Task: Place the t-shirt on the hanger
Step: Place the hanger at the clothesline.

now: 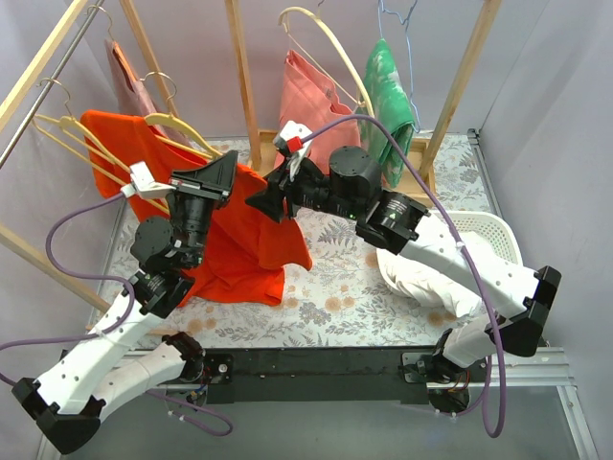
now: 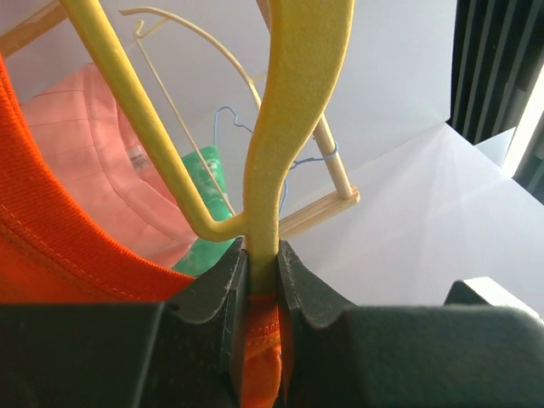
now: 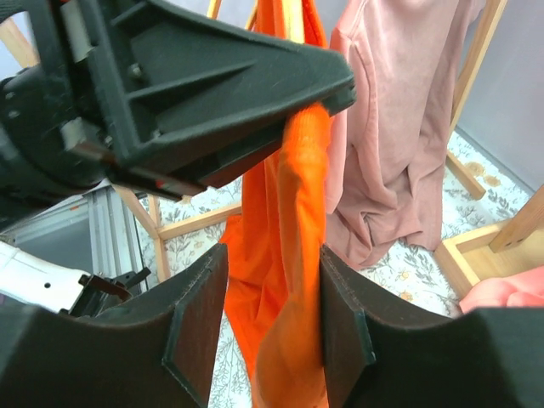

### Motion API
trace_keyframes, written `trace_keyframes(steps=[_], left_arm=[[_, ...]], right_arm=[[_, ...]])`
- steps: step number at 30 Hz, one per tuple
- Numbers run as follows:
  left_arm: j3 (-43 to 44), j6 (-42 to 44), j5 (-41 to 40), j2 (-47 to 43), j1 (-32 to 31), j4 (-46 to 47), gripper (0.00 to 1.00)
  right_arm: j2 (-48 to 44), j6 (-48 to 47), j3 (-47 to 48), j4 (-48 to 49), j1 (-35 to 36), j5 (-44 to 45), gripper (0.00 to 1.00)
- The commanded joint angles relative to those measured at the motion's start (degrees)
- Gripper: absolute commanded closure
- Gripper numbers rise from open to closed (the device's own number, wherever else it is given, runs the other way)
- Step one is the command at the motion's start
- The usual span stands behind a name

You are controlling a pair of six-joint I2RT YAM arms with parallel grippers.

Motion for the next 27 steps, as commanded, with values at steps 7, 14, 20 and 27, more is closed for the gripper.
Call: trace_keyframes(steps=[7, 14, 20, 27], left_arm=[[6.6, -7.3, 10.7, 4.6, 11.6, 2.0, 1.0], [9.4, -10.6, 14.8, 7.2, 18.8, 2.8, 1.0], [10.4, -13.8, 15.2, 8.8, 20.5, 4.8, 1.0], [7.8, -19.7, 16.8, 9.0, 24.2, 9.4, 1.0]], right_arm=[[-5.6, 0.7, -4.1, 3.1, 0.2, 1.0, 0.47], [-7.8, 0.6, -6.8, 3.1, 0.2, 2.7, 0.46], [-8.1, 0.6, -7.0, 3.1, 0.2, 2.5, 0.46], [-8.3, 0.4, -6.8, 1.9, 0.2, 2.3, 0.46]])
